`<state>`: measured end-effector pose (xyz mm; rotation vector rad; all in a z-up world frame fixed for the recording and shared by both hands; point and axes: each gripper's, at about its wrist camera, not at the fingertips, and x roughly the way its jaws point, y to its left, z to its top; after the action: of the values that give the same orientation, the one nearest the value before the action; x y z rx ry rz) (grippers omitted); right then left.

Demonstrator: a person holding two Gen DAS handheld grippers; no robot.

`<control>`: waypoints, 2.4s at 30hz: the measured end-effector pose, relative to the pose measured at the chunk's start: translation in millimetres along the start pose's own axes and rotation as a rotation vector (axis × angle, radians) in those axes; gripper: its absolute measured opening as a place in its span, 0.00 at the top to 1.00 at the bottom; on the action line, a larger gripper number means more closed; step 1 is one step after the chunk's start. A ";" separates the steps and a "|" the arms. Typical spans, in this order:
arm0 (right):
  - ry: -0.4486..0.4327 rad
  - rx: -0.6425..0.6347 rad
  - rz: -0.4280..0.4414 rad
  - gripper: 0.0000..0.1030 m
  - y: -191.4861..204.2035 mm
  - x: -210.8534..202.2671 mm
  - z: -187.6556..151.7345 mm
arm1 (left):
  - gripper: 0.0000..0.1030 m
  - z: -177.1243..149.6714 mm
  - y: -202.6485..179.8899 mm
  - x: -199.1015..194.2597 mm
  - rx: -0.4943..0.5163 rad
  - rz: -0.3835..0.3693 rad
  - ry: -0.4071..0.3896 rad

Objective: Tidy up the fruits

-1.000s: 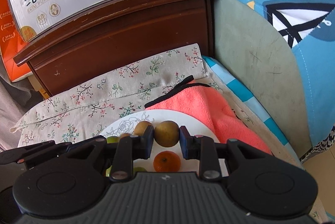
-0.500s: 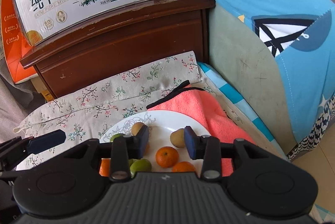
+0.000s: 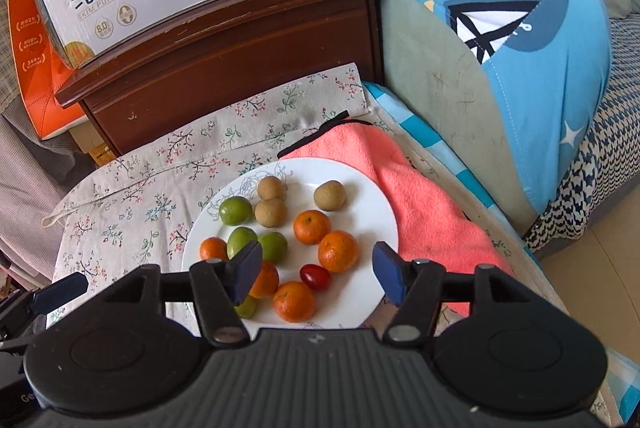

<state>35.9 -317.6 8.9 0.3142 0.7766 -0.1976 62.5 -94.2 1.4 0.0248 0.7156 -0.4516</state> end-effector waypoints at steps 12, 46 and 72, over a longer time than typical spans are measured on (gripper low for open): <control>0.022 -0.029 -0.008 0.27 6.3 -17.4 -11.4 | 0.17 8.9 -18.3 -19.2 0.013 0.105 0.035; 0.018 -0.005 -0.129 0.04 -13.3 -36.7 -2.5 | 0.10 30.8 -57.9 -26.3 0.074 0.272 0.162; 0.041 0.038 -0.173 0.02 -24.7 -40.0 -11.9 | 0.09 44.3 -60.3 -16.0 0.101 0.255 0.164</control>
<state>-7.0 -334.2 24.4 0.2875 0.8413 -0.3698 55.1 -150.1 53.0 0.2484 0.8377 -0.2420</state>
